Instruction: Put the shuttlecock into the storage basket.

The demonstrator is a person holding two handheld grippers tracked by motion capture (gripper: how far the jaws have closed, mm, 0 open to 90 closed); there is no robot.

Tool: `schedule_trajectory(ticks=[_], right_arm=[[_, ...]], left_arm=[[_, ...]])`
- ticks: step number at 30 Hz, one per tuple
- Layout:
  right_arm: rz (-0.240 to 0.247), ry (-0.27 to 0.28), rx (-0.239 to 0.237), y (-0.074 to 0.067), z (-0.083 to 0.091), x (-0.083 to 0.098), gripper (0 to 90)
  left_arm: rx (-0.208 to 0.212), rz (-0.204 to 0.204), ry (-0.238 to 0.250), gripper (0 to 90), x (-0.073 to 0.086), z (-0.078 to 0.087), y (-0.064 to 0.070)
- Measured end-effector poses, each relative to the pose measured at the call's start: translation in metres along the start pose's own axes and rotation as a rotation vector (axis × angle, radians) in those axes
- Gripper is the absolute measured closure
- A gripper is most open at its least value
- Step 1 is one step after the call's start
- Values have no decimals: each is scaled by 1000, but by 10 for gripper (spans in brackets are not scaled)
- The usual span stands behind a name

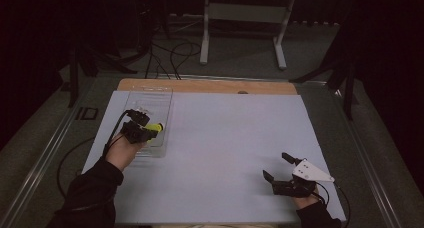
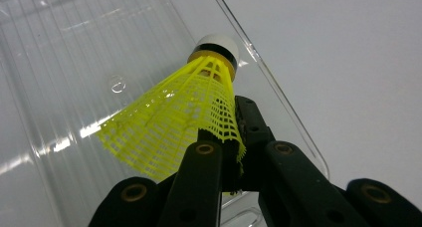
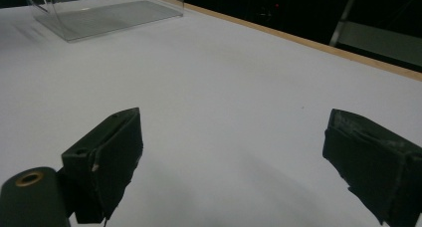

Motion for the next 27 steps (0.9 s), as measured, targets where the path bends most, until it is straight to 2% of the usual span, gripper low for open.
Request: schedule_trajectory(ticks=[16, 23, 25, 27], right_arm=[[2, -4, 1, 0, 0, 0, 88], [2, -5, 1, 0, 0, 1, 88], [2, -5, 1, 1, 0, 1, 88], [2, -5, 3, 1, 0, 1, 88]], left_arm=[[1, -14, -35, 873, -3, -6, -1], [3, -27, -48, 783, -4, -10, 4], [-12, -33, -42, 701, -6, -8, 5], [-19, -33, -31, 673, -8, -6, 5]])
Point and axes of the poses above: each handheld gripper's, and its own axes: z roughly backward along the jaws, x roughly out of its underside, y roughly to its right, the point moved 9 cm from there along -z, roughly forward along the jaws, and after that the axes turned 5 degrees about -y, right-handed, at the moved point
